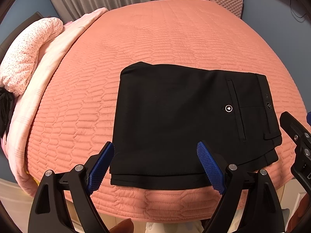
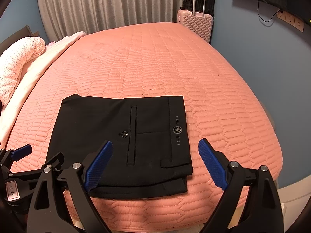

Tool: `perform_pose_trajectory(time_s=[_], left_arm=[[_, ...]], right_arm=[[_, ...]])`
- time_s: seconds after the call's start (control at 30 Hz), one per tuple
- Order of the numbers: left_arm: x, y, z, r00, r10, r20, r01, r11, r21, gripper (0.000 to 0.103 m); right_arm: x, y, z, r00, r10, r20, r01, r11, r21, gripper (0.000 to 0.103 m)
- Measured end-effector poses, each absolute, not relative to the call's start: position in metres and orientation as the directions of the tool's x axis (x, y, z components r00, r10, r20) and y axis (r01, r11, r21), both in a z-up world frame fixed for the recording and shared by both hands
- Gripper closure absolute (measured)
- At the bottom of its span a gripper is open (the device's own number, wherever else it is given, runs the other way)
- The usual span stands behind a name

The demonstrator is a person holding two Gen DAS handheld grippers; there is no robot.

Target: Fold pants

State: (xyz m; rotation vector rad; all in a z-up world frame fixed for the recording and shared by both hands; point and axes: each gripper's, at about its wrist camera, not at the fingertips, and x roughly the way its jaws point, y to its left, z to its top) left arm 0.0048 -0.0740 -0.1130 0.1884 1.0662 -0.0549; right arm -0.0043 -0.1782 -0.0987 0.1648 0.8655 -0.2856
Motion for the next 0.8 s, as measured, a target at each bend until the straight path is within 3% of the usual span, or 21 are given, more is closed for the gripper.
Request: perform_pose_trajectory(time_s=[0.8], left_arm=[[0.0115, -0.0789, -0.1158, 0.479, 0.046, -0.877, 0.141, 0.982, 0.129, 0.018]], right_arm=[[0.0003, -0.1875, -0.1050, 0.606, -0.184, -0.774, 0.330, 0.943, 0.034, 0.015]])
